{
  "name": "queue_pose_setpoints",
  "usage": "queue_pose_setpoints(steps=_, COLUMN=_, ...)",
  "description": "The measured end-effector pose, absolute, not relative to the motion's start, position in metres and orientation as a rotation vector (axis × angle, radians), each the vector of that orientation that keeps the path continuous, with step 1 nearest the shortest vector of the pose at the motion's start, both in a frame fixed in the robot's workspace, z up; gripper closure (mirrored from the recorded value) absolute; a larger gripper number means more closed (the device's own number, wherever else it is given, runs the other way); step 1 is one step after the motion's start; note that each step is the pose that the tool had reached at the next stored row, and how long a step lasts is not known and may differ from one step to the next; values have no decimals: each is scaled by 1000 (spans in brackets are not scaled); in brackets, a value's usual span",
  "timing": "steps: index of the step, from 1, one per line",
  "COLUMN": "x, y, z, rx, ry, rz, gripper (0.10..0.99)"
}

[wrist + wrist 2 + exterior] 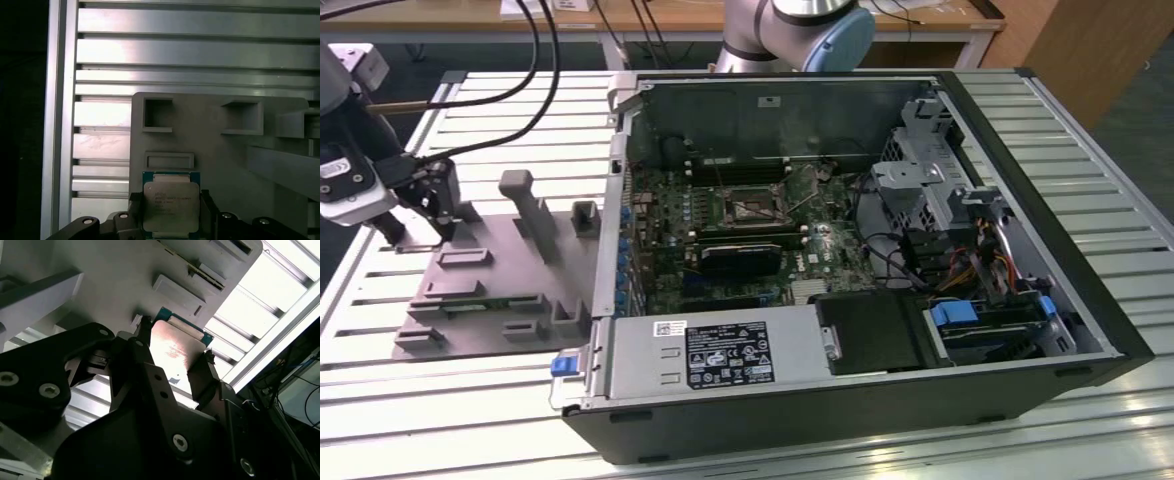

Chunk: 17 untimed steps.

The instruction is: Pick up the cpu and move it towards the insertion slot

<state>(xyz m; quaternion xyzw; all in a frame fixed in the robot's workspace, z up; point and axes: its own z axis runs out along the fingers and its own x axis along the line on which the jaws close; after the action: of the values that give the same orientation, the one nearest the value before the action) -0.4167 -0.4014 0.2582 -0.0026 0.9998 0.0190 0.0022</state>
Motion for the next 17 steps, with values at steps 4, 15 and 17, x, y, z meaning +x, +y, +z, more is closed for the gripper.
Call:
queue_pose_setpoints(steps=4, x=-417, y=-401, z=265, rx=-8, ry=3137, rz=60, gripper=545)
queue_pose_setpoints(steps=15, x=-417, y=-401, z=285, rx=-8, ry=3136, rz=60, gripper=545)
queue_pose_setpoints(steps=17, x=-417, y=-401, z=288, rx=-8, ry=3136, rz=60, gripper=545)
